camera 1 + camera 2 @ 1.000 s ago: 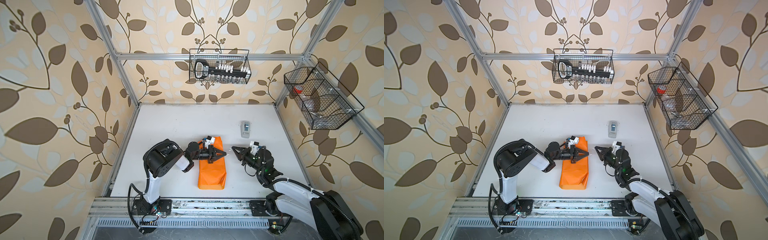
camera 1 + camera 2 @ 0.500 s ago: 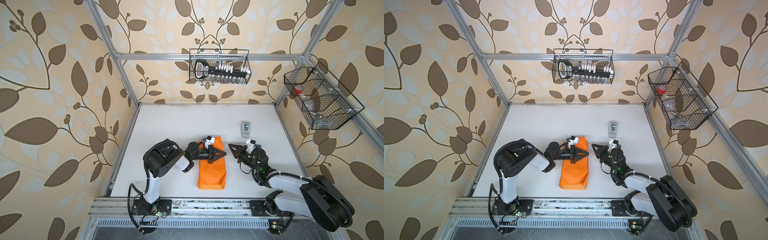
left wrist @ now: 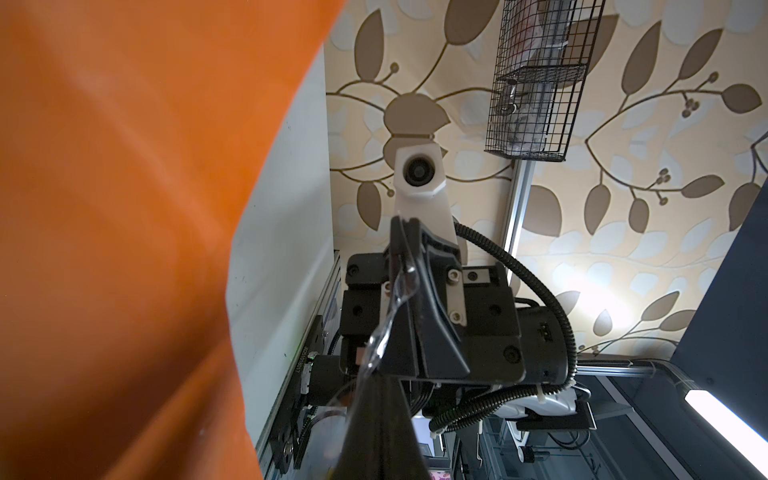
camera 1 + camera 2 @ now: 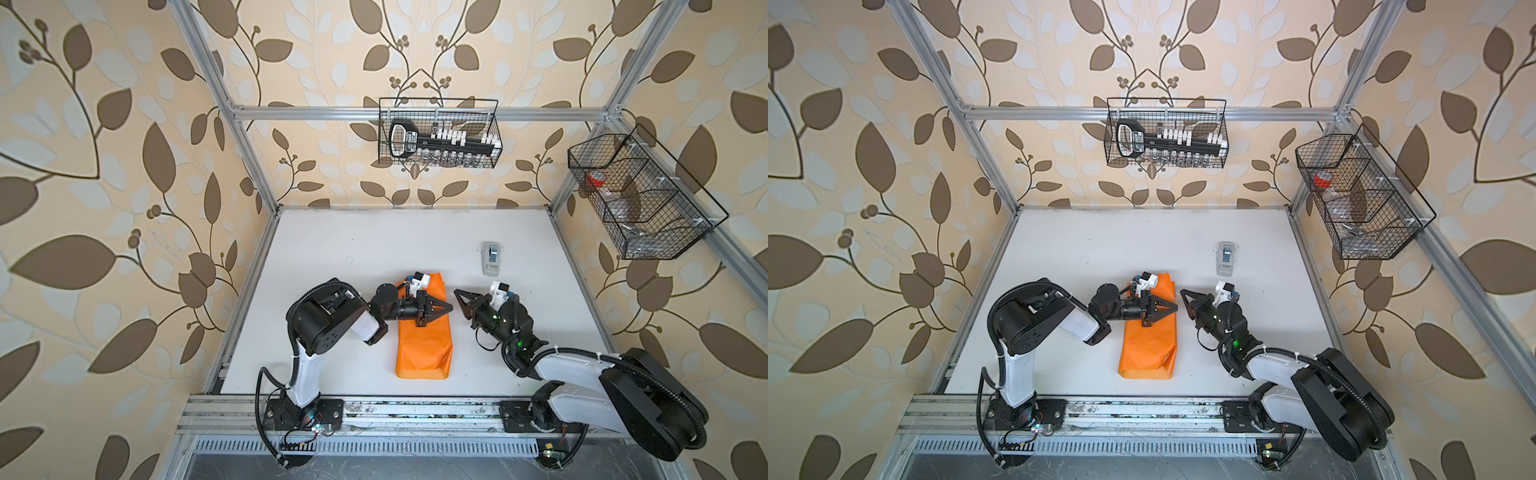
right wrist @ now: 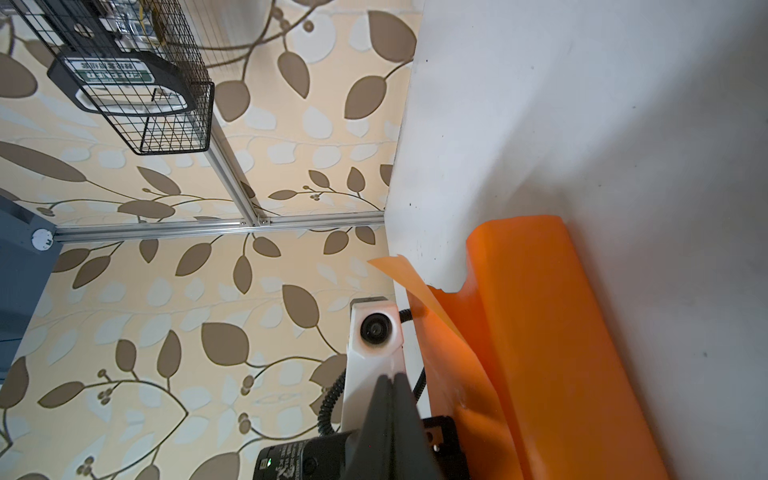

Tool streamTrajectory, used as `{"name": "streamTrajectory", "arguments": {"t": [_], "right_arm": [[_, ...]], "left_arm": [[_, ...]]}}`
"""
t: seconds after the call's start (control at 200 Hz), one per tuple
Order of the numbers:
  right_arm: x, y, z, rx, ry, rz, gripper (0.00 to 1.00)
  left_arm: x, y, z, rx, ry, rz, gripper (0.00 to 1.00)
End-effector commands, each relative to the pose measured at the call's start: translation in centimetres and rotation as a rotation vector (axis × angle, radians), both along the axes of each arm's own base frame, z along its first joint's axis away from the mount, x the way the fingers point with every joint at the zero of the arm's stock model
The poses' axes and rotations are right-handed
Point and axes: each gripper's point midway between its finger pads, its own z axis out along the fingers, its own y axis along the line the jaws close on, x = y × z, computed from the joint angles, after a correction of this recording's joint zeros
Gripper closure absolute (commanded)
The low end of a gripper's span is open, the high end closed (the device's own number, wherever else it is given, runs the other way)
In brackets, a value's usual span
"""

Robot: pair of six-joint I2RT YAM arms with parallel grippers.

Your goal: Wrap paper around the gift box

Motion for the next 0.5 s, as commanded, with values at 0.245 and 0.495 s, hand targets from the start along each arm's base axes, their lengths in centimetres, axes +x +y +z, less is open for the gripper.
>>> {"name": "streamTrajectory", "arguments": {"t": [0.245,0.495], "right_arm": [[-0.3,0.3,-1.3,0.024,0.052,-0.012,1.0],[-0.3,1.1,-2.1,0.032,0.066,0.003,1.0]], "left_arm": [[-0.4,-0.4,0.1,-0.005,0.004,-0.011,1.0],[-0.4,-0.3,0.1,-0.005,0.006,-0.01,1.0]]}}
